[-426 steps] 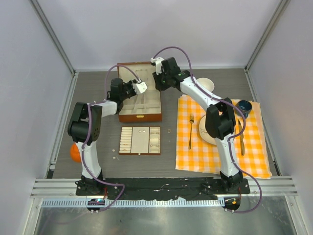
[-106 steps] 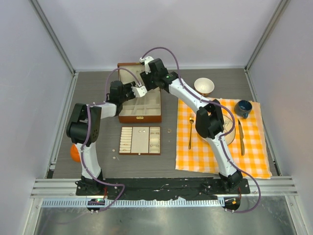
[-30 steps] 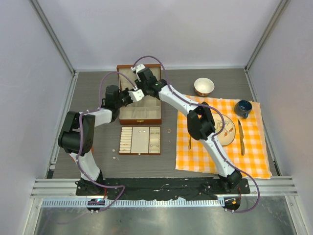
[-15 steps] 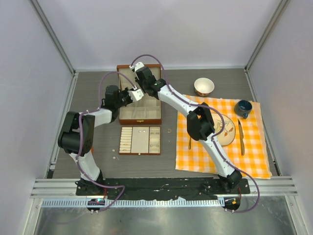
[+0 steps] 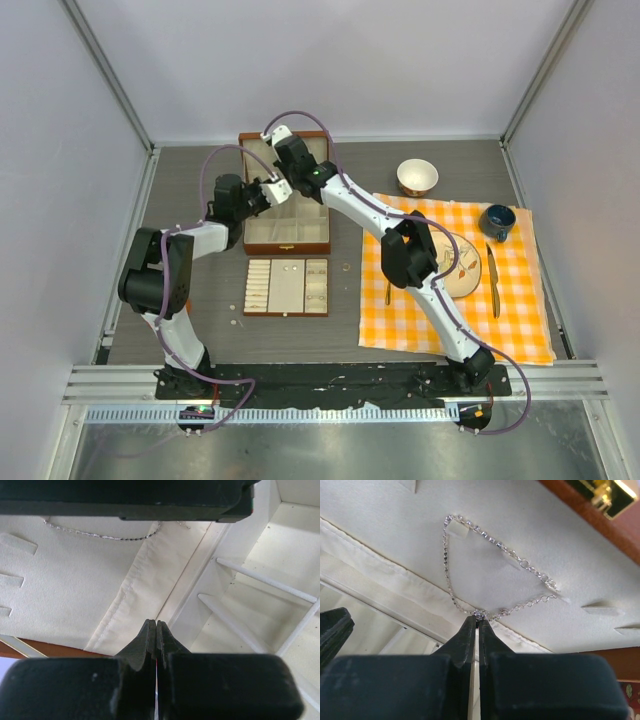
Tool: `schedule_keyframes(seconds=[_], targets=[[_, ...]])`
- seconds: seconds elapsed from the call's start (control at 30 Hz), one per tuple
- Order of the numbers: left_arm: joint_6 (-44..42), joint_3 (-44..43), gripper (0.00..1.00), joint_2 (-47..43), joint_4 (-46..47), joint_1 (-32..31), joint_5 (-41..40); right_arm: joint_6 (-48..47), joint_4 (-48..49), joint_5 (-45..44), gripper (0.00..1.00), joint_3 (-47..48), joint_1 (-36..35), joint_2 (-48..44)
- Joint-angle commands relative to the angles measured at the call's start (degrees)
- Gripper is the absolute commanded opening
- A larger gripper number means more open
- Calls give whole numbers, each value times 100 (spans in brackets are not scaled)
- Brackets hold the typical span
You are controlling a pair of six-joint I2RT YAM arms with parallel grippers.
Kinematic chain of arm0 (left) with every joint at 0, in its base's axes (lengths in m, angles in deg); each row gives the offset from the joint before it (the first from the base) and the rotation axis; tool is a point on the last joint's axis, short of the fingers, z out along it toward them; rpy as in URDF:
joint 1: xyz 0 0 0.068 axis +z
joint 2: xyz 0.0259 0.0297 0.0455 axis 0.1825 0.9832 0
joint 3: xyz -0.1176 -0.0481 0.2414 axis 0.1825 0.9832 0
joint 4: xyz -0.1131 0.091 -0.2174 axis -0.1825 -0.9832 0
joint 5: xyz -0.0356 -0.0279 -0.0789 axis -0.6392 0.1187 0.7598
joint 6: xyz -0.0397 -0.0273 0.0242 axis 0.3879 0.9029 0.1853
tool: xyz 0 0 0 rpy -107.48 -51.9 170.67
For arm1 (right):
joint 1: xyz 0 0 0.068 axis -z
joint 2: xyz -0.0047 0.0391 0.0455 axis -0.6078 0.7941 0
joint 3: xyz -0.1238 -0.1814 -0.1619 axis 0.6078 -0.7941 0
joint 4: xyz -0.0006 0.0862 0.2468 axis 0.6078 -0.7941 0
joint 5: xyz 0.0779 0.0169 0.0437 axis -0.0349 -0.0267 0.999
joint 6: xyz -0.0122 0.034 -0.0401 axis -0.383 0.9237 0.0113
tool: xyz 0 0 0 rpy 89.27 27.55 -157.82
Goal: Organize the mixed jewelry
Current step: Place the jewelry in the jewelry box.
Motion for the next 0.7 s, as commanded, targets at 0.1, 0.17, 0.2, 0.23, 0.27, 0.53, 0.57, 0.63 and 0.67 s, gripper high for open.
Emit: schedule_keyframes(seconds=[0.1, 0.17, 0.2, 0.23, 0.27, 0.53, 0.57, 0.63, 0.67], targets=[[516, -291, 5, -94, 470, 78, -137, -63, 291, -156, 1, 264, -30, -294], [604, -370, 8, -76, 461, 78, -163, -89, 282, -173, 1, 246, -39, -339], [674, -388, 9, -85, 426, 95, -172, -98, 273, -164, 1, 185, -39, -409], [727, -388, 11, -102, 417, 104, -172, -90, 273, -147, 2, 141, -47, -444], [789, -379, 15, -155, 417, 122, -172, -72, 229, -77, 3, 97, -56, -488], [1694, -370, 24, -708, -127, 262, -128, -10, 194, 29, 8, -492, -100, -1059], [1712, -353, 25, -770, -189, 262, -137, -19, 185, 20, 7, -510, -100, -1086], [1861, -318, 25, -928, -259, 262, -163, -28, 194, 29, 4, -545, -109, -1130], [1914, -309, 26, -981, -390, 262, -163, -28, 194, 29, 4, -606, -109, -1165]])
